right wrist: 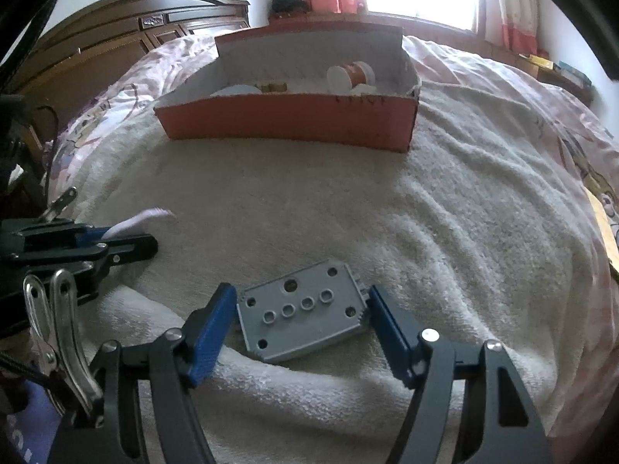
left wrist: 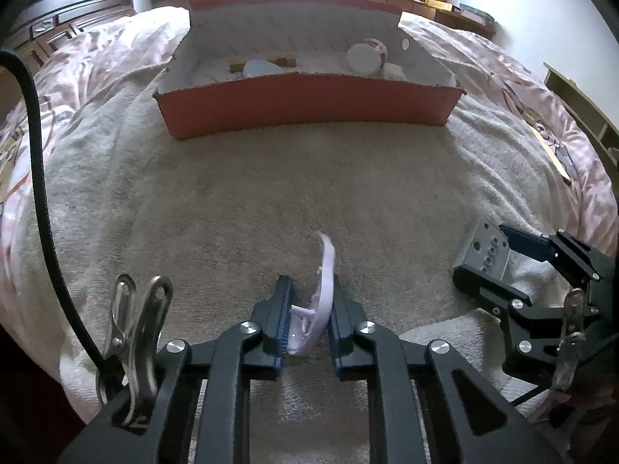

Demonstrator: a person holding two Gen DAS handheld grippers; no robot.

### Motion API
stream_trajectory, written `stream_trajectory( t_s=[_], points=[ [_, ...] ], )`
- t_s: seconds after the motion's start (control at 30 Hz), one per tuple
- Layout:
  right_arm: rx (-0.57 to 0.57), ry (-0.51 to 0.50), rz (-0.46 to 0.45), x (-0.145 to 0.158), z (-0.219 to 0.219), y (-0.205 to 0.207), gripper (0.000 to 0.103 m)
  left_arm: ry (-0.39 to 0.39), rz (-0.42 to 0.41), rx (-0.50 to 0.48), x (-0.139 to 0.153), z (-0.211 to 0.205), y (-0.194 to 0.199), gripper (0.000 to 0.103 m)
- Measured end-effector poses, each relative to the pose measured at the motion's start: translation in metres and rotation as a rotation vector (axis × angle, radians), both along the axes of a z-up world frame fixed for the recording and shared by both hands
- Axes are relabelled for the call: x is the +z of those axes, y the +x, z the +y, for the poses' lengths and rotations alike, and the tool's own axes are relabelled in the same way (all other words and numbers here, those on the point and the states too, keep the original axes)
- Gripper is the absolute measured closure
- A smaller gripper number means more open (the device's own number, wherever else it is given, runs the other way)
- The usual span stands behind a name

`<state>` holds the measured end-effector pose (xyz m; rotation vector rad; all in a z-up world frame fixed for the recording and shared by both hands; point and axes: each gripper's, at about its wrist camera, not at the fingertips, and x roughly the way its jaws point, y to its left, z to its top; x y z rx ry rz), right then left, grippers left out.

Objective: Organize rigid objects
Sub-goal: 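Carry the pink piece and grey plate over the box with both grippers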

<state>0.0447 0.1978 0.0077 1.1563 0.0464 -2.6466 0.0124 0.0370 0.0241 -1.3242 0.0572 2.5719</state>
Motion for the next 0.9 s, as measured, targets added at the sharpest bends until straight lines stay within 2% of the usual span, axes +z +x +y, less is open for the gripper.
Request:
stream_trajectory(
  t_s=[0.47,0.9],
  points=[
    [0.002,-0.084,0.012,0.019,0.004,-0.009,0.030,0.039,0.083,-0.013,0.031,-0.005,-0.002,0.089],
    [0.020,-0.097,0.044,0.046,-0.004,-0.048,0.030,0.049,0.149,0.029,0.061,-0.014,-0.047,0.089]
  ],
)
